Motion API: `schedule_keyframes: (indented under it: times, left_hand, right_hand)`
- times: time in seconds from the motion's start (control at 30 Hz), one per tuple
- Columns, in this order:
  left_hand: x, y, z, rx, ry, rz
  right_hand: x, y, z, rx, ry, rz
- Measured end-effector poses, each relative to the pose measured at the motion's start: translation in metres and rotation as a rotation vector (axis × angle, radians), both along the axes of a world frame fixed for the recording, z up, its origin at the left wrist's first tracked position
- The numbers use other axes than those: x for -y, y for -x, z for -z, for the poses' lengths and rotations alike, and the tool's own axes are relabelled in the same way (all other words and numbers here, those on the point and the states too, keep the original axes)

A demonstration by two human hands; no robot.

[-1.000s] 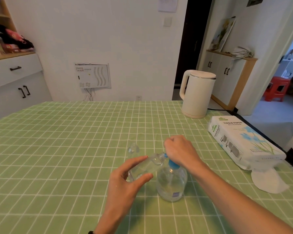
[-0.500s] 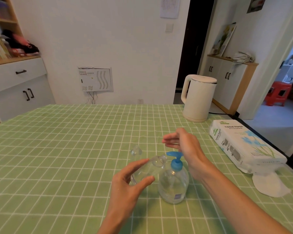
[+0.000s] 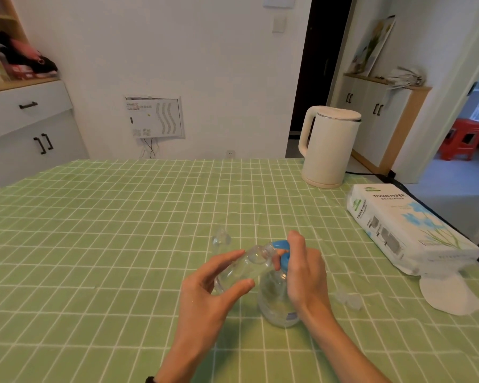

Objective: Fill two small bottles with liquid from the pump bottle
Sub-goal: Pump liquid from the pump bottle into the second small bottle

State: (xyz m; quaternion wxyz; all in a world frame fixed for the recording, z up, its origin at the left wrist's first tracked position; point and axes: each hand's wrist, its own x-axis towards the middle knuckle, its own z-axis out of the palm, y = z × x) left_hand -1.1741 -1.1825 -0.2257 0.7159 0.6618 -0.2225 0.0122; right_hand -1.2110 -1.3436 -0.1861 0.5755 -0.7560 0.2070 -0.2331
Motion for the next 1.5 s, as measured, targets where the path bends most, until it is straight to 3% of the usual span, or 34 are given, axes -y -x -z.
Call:
schedule_keyframes:
  times: [1.5]
  left_hand:
    - [-0.002,0.004,-0.004,-0.011,0.010,0.001]
  right_hand:
    - [-0.001,-0.008,0.007,-0.007,0.084,0.095]
